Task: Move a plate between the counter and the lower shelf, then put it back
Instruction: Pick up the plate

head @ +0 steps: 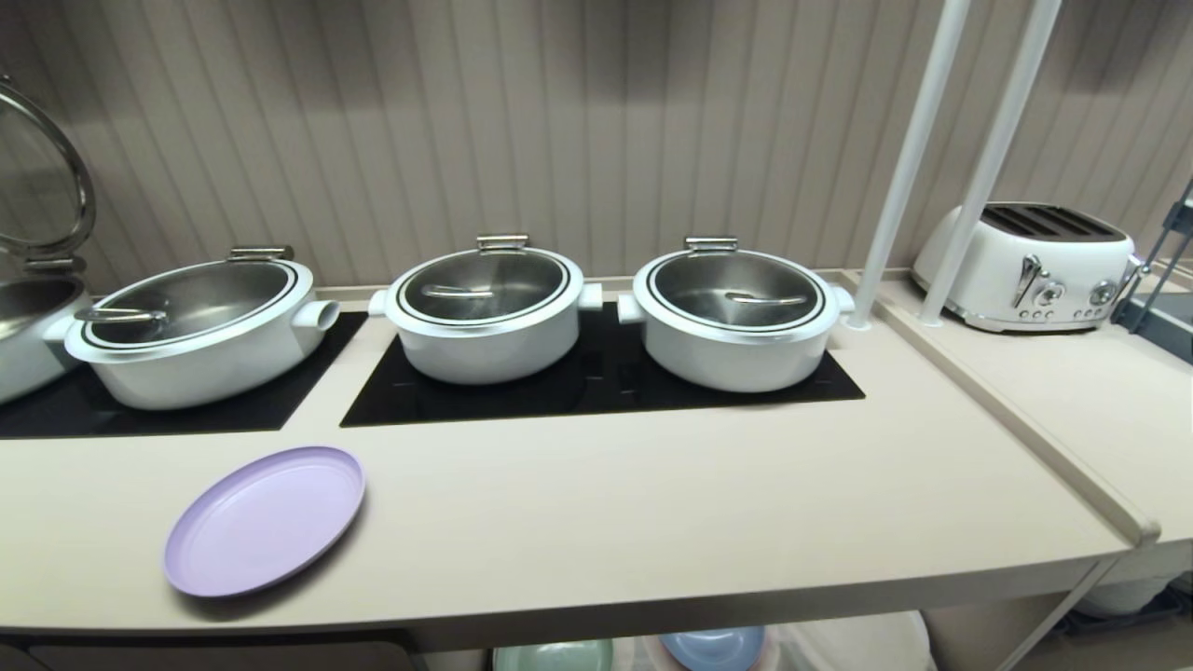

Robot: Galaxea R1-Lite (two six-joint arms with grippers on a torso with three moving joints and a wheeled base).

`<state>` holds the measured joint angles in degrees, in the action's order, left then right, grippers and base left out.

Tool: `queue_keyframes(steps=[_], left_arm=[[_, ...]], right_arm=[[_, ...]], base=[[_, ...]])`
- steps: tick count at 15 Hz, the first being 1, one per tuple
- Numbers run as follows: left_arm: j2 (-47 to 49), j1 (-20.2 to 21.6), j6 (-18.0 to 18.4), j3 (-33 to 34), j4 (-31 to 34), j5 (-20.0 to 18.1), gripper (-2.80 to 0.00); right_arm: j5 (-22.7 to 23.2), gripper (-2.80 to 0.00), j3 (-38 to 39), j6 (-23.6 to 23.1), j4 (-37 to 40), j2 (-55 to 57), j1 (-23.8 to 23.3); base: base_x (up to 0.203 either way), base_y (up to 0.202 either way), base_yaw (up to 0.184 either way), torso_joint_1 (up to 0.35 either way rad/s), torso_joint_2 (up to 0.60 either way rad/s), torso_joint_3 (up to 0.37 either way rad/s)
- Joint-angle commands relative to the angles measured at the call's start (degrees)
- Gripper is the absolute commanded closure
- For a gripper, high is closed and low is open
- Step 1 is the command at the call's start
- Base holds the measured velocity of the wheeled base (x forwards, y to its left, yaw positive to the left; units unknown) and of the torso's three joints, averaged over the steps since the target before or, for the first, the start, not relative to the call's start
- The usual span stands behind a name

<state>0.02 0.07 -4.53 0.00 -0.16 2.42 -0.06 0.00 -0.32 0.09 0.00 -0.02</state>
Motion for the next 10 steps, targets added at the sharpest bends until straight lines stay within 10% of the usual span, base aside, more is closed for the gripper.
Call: queue_keyframes(steps=[1,10], left_arm=[[-0.02,0.01,-0.04,0.0,-0.02,0.04,0.0],[-0.02,0.01,-0.39,0.0,0.01,0.04,0.0]], right_arm=[[-0.03,0.0,0.0,-0.03,0.0,0.0,-0.06],[-0.03,0.0,0.0,-0.03,0.0,0.0,0.02]], base=[[0.0,0.0,0.0,0.0,0.0,0.0],[0.001,0.062,0.0,0.003,0.0,0.001]])
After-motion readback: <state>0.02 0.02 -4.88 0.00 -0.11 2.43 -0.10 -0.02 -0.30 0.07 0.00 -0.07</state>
